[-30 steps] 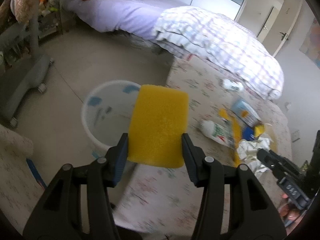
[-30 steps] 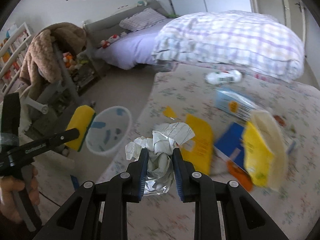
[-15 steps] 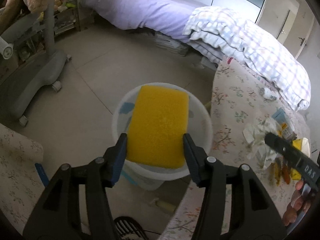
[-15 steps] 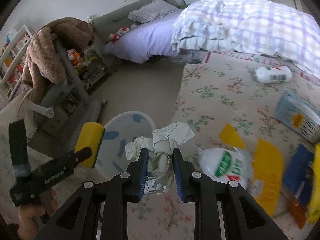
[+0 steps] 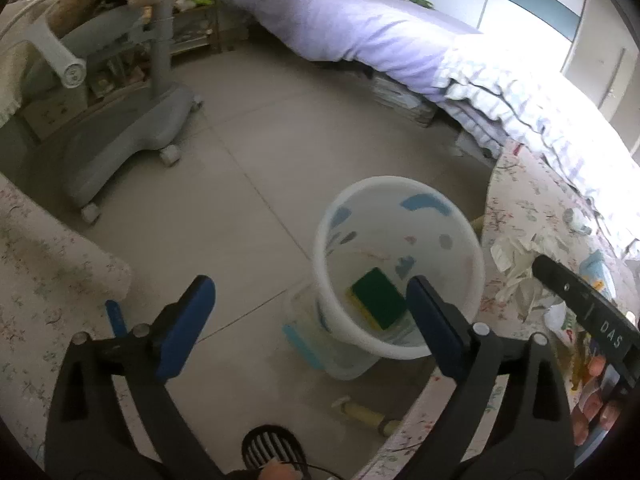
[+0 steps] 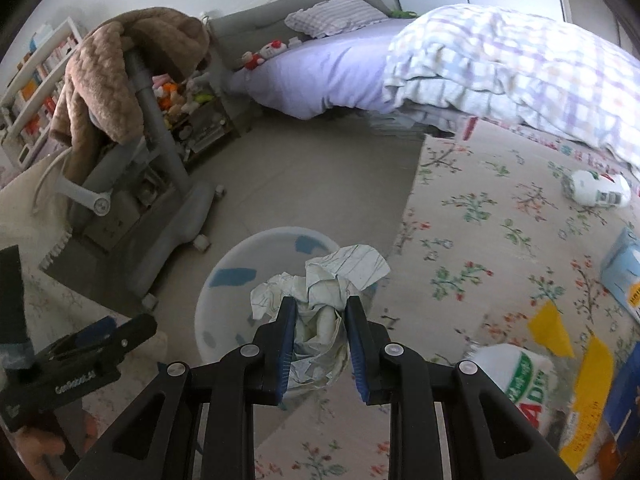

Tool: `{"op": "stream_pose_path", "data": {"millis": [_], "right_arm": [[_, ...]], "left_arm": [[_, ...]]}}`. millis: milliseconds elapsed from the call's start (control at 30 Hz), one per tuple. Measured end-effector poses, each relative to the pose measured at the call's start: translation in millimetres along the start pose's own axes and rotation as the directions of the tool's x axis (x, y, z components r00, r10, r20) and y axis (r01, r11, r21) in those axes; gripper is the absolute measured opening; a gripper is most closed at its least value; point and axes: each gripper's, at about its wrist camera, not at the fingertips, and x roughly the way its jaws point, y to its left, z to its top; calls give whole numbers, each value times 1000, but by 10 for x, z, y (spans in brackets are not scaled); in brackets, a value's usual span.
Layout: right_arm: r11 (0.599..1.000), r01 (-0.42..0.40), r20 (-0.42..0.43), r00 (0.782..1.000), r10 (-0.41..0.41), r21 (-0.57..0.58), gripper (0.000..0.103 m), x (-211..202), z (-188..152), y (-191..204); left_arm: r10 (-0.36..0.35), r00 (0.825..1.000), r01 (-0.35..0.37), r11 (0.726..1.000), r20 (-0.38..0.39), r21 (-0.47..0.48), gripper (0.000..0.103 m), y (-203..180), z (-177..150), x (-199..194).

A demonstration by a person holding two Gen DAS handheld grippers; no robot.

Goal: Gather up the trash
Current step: 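Carry the sponge and tissue to the wastebasket and open both tools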

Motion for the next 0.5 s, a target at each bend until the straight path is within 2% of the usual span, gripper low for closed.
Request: {"op": "stream_pose_path", "data": {"millis": [133, 167, 200, 233, 267, 333, 500], "right_arm": [[1000, -20, 4, 1000, 20, -17, 29, 65, 30, 65], [999, -32, 7, 999, 32, -19, 33, 65, 32, 70], [999, -44, 12, 999, 44, -24, 52, 63, 46, 66], [999, -32, 19, 999, 32, -28, 65, 54, 58, 69], [1000, -12, 37, 999, 13, -29, 87, 23, 72, 67], [1000, 1, 72, 997, 1, -24, 87, -75, 97, 25], [999, 33, 61, 998, -32, -11, 87, -228, 90, -96]], "left_arm": [[40, 999, -40, 999, -5, -10, 98, 86, -40, -5], [52, 999, -53, 999, -8, -10, 98, 97, -44, -6], [75, 997, -75, 997, -14, -13, 98, 111, -41, -14], [83, 996, -83, 996, -13, -19, 98, 125, -37, -27], [85, 996, -85, 996, -12, -27, 98, 138, -35, -44], [76, 997, -76, 996, -10, -41, 98, 141, -38, -75], [76, 997, -76, 997, -26, 7, 99, 3, -68, -59]]}}
